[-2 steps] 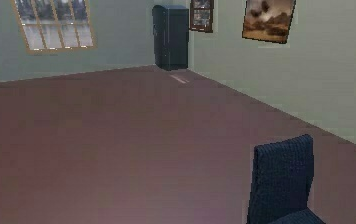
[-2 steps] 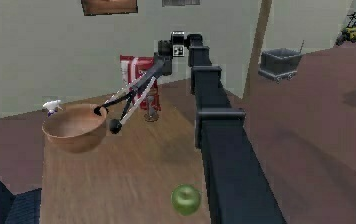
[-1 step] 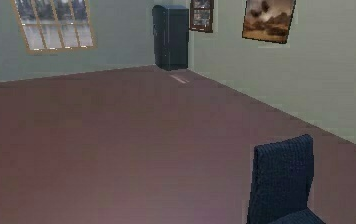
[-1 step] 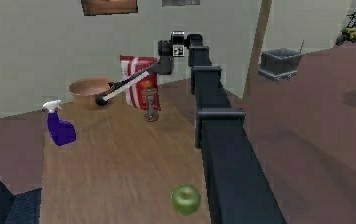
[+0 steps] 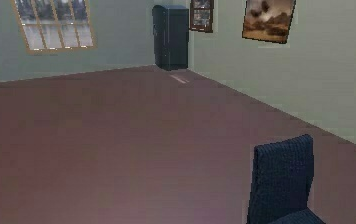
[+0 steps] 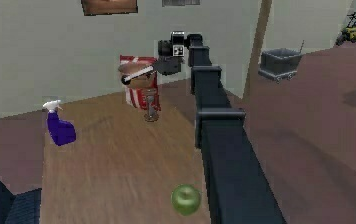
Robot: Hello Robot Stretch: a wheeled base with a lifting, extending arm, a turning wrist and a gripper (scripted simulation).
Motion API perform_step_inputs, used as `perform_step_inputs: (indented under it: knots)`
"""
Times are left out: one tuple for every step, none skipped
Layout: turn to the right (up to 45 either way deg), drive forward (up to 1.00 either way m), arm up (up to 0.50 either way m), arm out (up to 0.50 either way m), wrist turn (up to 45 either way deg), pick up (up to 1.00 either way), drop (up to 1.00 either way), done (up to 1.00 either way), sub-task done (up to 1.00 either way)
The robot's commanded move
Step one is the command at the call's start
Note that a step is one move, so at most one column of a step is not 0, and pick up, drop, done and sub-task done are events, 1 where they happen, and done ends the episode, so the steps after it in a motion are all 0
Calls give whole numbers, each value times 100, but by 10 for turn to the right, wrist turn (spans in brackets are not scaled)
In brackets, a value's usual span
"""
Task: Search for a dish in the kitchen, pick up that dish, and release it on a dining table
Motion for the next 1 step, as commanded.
perform_step_inputs:
  knots:
    - [0,0,-4,0,0,0,0,0,0]
